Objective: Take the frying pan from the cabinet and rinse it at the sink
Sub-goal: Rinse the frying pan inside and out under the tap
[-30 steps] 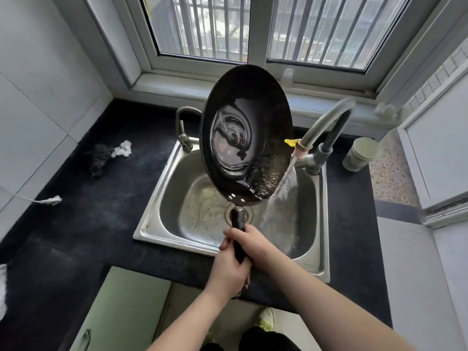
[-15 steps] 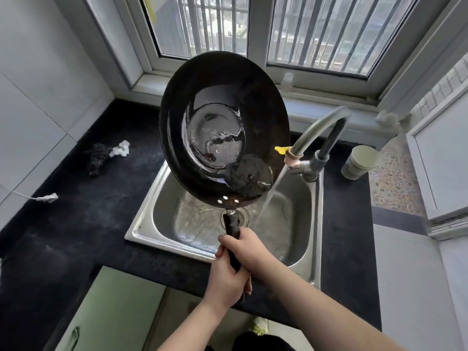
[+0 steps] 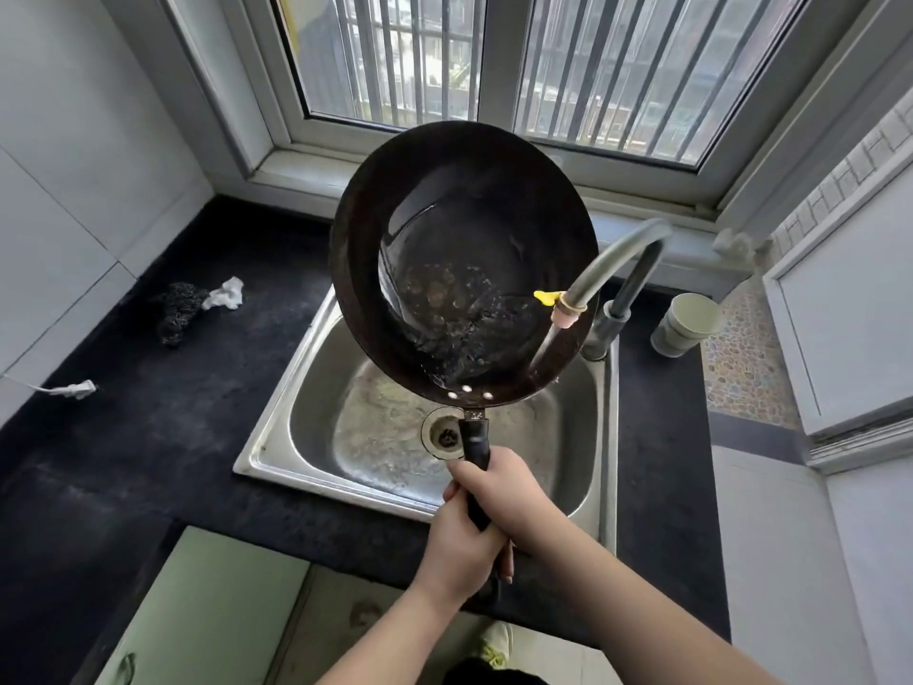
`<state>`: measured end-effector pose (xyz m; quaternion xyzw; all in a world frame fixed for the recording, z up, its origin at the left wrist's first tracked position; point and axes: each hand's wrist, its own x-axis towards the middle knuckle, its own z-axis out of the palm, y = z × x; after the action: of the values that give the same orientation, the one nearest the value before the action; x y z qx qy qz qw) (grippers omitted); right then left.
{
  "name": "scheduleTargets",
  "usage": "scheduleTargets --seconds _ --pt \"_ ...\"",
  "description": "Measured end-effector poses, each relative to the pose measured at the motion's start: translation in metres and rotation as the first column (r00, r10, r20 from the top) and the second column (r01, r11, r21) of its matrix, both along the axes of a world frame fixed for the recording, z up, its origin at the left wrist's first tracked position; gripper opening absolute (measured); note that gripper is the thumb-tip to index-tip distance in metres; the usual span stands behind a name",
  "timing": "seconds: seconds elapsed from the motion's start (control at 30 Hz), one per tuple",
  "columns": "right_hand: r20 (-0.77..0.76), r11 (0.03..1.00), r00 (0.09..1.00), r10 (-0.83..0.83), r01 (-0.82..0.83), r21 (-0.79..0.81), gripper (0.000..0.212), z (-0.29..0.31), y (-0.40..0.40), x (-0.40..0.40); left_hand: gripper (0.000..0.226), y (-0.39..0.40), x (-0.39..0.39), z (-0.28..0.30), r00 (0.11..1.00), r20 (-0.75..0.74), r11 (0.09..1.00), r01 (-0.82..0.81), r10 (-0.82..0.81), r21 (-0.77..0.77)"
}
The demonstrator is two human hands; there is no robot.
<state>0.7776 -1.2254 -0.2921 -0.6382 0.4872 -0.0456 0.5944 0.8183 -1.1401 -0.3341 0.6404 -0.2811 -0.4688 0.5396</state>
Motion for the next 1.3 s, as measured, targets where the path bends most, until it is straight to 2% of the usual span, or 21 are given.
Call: scheduleTargets --seconds 0.23,0.37,0.53,0.73,0.9,1.03,1.17,1.3 --pt "0.000 0.994 0.994 -0.111 0.111 0.011 0.023 0.006 0.001 0.002 0.018 -0.004 0.008 0.007 0.995 -0.039 0.995 0.091 -0.092 -0.035" --pt "-0.009 0.989 0.989 -0.148 0.148 -0.011 0.026 0.009 0.003 0.004 0.019 -0.004 0.015 0.005 0.985 -0.056 0.986 0.162 -0.163 -0.026" --pt "-0.044 0.982 0.981 -0.188 0.186 -0.041 0.029 0.010 0.003 0.007 0.017 -0.007 0.024 0.011 0.962 -0.163 0.975 0.219 -0.221 -0.031" --pt "-0.093 0.977 0.974 -0.205 0.199 -0.077 0.031 0.007 0.008 0.012 0.012 -0.003 0.027 0.009 0.932 -0.287 0.974 0.221 -0.223 -0.038" --pt "-0.117 0.974 0.969 -0.217 0.206 -0.095 0.033 0.003 0.012 0.013 0.016 0.000 0.030 0.004 0.910 -0.343 0.971 0.238 -0.234 -0.031" --pt "-0.116 0.966 0.960 -0.256 0.248 -0.079 0.034 0.002 0.012 0.015 0.003 -0.002 0.034 0.003 0.901 -0.354 0.966 0.254 -0.251 -0.040" --pt "-0.122 0.965 0.959 -0.256 0.246 -0.092 0.034 0.001 0.013 0.017 0.014 -0.001 0.038 0.005 0.878 -0.407 0.964 0.265 -0.252 -0.027" --pt "-0.130 0.962 0.955 -0.268 0.257 -0.091 0.037 0.000 0.013 0.018 0.015 -0.001 0.037 0.006 0.849 -0.473 0.967 0.255 -0.235 -0.024"
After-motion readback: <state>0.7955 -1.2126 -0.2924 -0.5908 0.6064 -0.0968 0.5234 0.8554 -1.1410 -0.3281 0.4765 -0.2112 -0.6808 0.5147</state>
